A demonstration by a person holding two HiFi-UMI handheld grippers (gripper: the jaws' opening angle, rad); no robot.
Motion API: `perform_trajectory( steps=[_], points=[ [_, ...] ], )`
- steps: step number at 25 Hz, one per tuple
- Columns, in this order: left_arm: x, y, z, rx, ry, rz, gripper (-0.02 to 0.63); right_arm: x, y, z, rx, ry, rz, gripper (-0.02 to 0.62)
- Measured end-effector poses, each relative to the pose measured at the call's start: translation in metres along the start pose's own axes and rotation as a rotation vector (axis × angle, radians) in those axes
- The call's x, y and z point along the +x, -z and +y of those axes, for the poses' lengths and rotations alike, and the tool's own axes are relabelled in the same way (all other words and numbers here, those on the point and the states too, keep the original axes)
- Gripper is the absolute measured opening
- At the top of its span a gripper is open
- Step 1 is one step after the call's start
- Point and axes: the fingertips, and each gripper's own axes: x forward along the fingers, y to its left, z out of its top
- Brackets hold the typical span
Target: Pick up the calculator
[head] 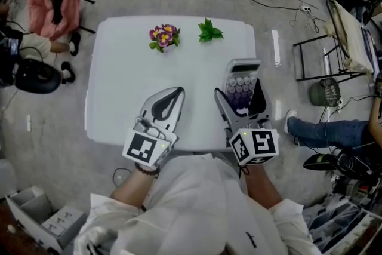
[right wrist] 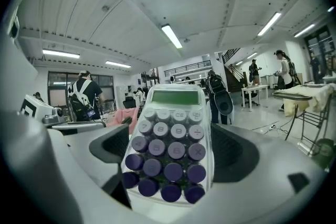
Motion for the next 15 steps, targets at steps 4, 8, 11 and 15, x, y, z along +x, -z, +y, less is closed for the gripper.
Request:
perform_trajectory(
  steps=[4, 8, 11, 15],
  points=[
    [0.002, -0.026, -0.004, 0.041, 0.008, -0.051, 0.017, -0.012, -0.028, -0.003, -0.003, 0.001, -0.078, 0.497],
    [0.0, -0.045, -0.006, 0.086, 0.003, -0.083, 0.017, -0.024, -0.048, -0.009, -0.009, 0.011, -0.133, 0.497],
    [-0.001, -0.055, -0.007, 0.107, -0.007, -0.097, 0.017, -0.032, -0.059, -0.014, -0.009, 0.019, -0.161, 0.497],
    [-0.006, -0.07, -0.006, 0.13, -0.024, -0.126, 0.017, -0.044, -0.07, -0.017, -0.014, 0.026, -0.199, 0.497]
  ],
)
